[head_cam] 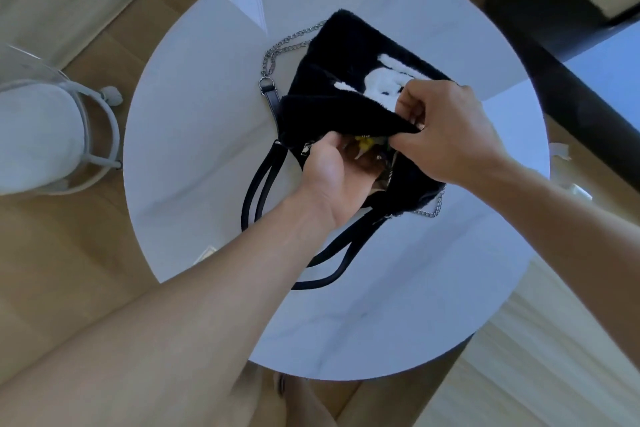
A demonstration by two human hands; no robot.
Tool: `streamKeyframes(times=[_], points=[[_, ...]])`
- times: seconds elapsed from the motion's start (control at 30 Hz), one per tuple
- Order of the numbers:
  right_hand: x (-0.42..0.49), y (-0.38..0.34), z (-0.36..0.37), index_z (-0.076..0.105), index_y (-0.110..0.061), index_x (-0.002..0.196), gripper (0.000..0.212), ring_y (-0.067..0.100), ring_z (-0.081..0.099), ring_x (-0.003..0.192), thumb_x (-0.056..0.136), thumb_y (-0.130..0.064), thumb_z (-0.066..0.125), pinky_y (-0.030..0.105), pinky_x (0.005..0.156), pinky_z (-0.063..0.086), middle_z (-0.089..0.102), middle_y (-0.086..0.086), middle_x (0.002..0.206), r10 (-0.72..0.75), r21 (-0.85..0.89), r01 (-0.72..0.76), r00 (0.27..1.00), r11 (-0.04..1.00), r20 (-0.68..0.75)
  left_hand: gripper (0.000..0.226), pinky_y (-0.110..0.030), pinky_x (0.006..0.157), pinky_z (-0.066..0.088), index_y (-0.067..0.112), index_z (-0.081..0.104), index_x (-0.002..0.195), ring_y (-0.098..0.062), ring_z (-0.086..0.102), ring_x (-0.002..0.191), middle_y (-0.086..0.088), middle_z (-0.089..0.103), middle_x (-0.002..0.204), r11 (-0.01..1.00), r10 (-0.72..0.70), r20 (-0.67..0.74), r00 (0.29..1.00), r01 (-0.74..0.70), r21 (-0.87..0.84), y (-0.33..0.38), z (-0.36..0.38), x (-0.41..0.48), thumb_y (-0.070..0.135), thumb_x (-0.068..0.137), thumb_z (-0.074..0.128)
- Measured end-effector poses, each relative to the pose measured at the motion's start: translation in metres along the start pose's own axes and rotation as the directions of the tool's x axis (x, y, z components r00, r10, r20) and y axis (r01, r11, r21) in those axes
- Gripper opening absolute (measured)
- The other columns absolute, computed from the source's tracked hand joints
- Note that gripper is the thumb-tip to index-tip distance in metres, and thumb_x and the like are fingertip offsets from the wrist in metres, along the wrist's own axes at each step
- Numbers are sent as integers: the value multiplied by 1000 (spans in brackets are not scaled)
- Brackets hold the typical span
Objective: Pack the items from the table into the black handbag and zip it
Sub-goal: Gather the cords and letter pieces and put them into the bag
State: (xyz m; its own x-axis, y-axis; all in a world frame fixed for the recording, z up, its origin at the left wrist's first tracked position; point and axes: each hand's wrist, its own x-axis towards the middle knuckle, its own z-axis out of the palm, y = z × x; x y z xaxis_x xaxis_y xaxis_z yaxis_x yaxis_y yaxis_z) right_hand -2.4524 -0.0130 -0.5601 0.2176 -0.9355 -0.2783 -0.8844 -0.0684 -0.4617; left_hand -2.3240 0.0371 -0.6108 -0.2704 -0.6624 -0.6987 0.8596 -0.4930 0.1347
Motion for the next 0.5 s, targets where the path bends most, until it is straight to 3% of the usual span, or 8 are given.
streamKeyframes(times=[0.1, 0.17, 0.3, 0.43, 0.5], points=[[-7, 2, -1, 60, -26, 86, 15, 17, 62, 82, 76, -20, 68, 32, 67, 53, 65, -7, 85, 9, 30, -9, 1000, 1000, 8, 33, -45, 108, 40, 3, 58, 98, -31, 55, 100, -16, 59, 100, 999, 2, 12, 1000, -2, -35, 0, -5, -8, 19, 104, 31], [-21, 7, -3, 61, -26, 97, 19, 15, 64, 90, 80, -21, 69, 33, 74, 55, 67, -6, 93, 29, 73, -30, 1000, 997, 11, 26, -47, 114, 36, -1, 53, 108, -30, 54, 107, -17, 55, 111, 1000, 11, -47, 999, -11, -4, -3, -10, -15, 12, 104, 31], [-69, 16, -3, 61, -23, 106, 22, 15, 64, 94, 85, -20, 69, 34, 78, 56, 66, -5, 98, 122, 157, -126, 992, 979, 38, 42, -48, 118, 31, -6, 41, 141, -33, 46, 136, -21, 48, 145, 985, 12, -150, 989, 14, 170, -3, -21, -34, 2, 102, 30], [-120, 13, 10, 61, -24, 105, 20, 13, 64, 92, 87, -20, 69, 29, 75, 54, 66, -7, 96, 215, 227, -243, 966, 943, 142, 48, -43, 119, 29, -7, 35, 147, -33, 37, 144, -24, 38, 154, 925, 25, -266, 964, 79, 371, 3, -31, -51, -4, 100, 28], [-140, 6, 23, 61, -25, 103, 17, 12, 65, 90, 88, -21, 69, 29, 73, 55, 67, -8, 94, 240, 267, -287, 951, 920, 194, 49, -42, 116, 35, -8, 34, 147, -34, 41, 141, -24, 41, 151, 859, 31, -282, 959, 119, 498, 10, -37, -62, -6, 99, 27]])
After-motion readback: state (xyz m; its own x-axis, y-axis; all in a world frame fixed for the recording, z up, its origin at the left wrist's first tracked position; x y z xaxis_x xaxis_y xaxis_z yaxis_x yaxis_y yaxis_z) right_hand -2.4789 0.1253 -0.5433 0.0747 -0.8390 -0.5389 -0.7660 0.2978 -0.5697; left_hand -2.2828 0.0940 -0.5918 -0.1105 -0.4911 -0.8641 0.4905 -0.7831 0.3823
